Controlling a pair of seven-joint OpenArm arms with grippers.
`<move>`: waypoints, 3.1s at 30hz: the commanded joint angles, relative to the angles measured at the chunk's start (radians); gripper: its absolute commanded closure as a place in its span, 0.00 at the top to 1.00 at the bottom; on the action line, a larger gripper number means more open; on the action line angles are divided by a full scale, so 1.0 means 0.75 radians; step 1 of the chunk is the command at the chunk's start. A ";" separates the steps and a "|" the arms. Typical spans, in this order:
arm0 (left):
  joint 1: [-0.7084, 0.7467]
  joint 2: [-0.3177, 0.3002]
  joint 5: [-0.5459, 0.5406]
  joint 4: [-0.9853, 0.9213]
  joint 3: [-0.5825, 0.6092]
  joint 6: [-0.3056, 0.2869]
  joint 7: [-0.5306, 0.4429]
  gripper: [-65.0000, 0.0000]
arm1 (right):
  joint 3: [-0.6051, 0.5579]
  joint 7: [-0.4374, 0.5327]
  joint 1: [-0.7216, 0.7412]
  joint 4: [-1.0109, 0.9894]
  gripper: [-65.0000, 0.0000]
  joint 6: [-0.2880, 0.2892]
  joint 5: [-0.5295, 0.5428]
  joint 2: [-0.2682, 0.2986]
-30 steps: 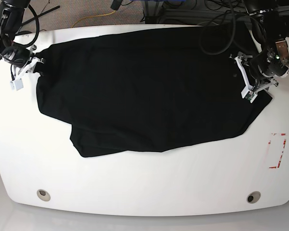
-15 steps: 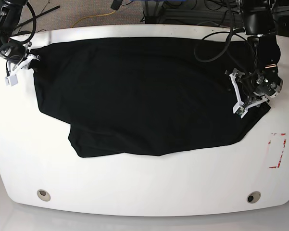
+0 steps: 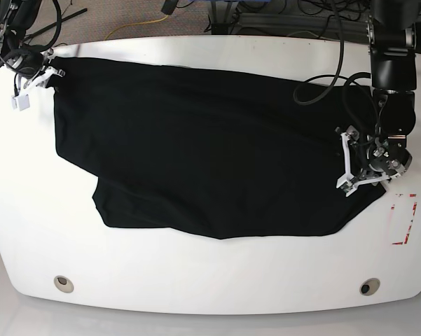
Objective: Fold the T-shirt properly
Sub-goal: 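Hold the shirt edge with both grippers, laying it flat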
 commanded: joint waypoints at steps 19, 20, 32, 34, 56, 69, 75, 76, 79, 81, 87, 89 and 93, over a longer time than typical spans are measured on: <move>0.438 -0.137 -0.510 0.685 -0.454 0.003 0.339 0.58 | 0.024 0.019 -0.015 0.148 0.00 0.006 0.020 -0.039; 0.460 -0.137 -0.528 0.685 -0.454 0.003 0.339 0.58 | 0.024 0.019 -0.015 0.148 0.00 0.006 0.020 -0.039; 0.612 -0.004 -0.506 0.523 -0.673 0.003 0.335 0.58 | 0.022 0.019 -0.015 0.148 0.00 0.010 0.022 -0.039; 0.612 -0.004 -0.504 0.494 -0.673 0.003 0.335 0.58 | 0.022 0.019 -0.015 0.148 0.00 0.010 0.024 -0.039; 0.620 -0.002 -0.506 0.517 -0.670 0.003 0.335 0.14 | 0.022 0.019 -0.015 0.148 0.00 0.010 0.026 -0.041; 0.745 -0.002 -0.506 0.891 -0.670 0.003 0.341 0.06 | 0.022 0.019 -0.015 0.148 0.00 0.010 0.026 -0.073; 0.761 -0.002 -0.502 0.912 -0.677 0.003 0.341 0.03 | 0.022 0.019 -0.015 0.148 0.00 0.010 0.024 -0.077; 0.763 -0.002 -0.504 0.914 -0.677 0.003 0.341 0.03 | 0.022 0.019 -0.015 0.148 0.00 0.010 0.024 -0.077; 0.802 -0.002 -0.504 0.916 -0.685 0.003 0.341 0.03 | 0.022 0.019 -0.015 0.148 0.00 0.008 0.024 -0.077; 0.845 -0.002 -0.504 0.916 -0.740 0.003 0.341 0.02 | 0.022 0.019 -0.015 0.148 0.00 0.008 0.024 -0.077; 0.988 -0.002 -0.508 0.916 -0.824 0.003 0.341 0.02 | 0.022 0.019 -0.015 0.148 0.00 0.008 0.020 -0.077; 1.031 -0.002 -0.508 0.916 -0.836 0.003 0.341 0.02 | 0.022 0.019 -0.015 0.148 0.00 0.008 0.020 -0.077; 1.121 -0.002 -0.506 0.912 -0.836 0.003 0.341 0.02 | 0.022 0.019 -0.015 0.148 0.00 0.008 0.020 -0.077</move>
